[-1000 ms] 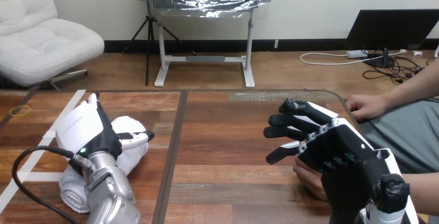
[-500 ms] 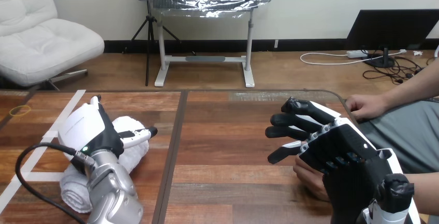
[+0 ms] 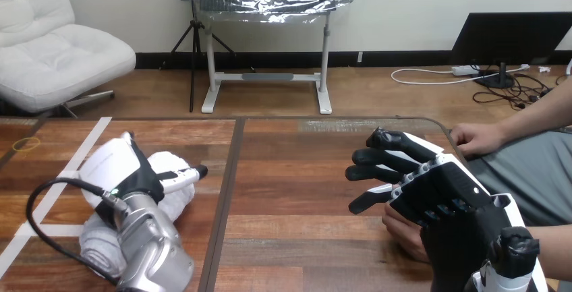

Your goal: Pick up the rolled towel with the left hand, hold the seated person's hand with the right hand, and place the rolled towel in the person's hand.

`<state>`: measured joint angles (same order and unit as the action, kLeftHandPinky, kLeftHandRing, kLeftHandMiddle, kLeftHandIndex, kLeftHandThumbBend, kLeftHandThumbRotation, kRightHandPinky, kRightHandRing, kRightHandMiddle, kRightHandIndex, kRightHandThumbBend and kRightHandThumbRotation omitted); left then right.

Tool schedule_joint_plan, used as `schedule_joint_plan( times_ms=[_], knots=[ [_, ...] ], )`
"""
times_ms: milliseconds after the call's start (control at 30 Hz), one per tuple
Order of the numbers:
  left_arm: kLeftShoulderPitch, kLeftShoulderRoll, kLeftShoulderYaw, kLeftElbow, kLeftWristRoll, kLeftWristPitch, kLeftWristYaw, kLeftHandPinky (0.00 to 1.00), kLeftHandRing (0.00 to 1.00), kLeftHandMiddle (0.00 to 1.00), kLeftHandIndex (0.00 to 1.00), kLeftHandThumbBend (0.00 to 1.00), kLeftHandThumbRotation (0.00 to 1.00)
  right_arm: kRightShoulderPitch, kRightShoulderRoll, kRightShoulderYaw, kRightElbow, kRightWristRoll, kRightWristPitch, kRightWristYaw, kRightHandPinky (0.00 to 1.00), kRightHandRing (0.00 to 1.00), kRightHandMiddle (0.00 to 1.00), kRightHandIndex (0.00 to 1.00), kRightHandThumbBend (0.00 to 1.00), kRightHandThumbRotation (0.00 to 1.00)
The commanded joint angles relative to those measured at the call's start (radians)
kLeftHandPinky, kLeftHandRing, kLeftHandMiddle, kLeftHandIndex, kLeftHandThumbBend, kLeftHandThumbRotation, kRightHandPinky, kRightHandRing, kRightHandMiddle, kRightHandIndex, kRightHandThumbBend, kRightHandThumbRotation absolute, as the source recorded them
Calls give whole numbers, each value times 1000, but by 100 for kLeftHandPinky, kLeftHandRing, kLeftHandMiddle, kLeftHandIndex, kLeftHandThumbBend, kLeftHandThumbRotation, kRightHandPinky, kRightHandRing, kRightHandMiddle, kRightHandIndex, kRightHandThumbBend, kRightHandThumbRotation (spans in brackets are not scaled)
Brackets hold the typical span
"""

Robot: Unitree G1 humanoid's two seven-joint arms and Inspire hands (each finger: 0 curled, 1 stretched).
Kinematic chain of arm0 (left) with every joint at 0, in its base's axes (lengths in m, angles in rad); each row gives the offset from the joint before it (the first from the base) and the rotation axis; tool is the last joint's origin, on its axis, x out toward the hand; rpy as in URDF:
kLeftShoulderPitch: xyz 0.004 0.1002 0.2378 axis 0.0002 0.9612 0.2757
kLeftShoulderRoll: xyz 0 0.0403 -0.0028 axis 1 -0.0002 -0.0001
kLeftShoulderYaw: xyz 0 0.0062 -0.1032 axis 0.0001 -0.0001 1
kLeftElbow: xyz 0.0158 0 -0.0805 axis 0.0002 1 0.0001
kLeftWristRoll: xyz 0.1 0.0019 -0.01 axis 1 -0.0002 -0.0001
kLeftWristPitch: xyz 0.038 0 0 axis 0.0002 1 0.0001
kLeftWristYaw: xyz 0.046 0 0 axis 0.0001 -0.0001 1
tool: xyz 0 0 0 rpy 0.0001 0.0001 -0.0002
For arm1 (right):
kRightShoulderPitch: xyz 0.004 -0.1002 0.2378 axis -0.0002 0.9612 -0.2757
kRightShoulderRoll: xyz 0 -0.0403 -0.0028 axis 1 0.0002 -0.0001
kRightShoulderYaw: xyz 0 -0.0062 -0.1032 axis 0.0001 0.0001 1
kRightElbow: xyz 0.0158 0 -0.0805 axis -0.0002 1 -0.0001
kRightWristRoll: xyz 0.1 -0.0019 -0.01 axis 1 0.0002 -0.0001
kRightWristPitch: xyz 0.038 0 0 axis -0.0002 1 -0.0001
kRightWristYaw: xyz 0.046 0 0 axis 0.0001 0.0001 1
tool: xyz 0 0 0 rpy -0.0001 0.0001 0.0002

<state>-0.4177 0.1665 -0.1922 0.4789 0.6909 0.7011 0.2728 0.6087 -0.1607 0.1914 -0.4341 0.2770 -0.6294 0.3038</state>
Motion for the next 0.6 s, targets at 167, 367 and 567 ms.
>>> schedule_joint_plan(
  times_ms=[167, 367, 567],
  knots=[
    [-98, 2, -39, -12, 11, 73, -52, 91, 93, 93, 91, 94, 53, -36, 4, -12, -58, 8, -12, -2, 51, 68, 72, 74, 81, 100],
    [-110, 6, -58, -19, 16, 118, -84, 91, 93, 93, 90, 93, 49, -38, 3, -15, -54, 7, -17, 2, 51, 68, 72, 74, 80, 100],
    [-111, 17, -81, -49, 24, 154, -128, 91, 92, 92, 90, 92, 45, -36, 1, -16, -59, 7, -12, 2, 51, 68, 73, 75, 80, 100]
  ],
)
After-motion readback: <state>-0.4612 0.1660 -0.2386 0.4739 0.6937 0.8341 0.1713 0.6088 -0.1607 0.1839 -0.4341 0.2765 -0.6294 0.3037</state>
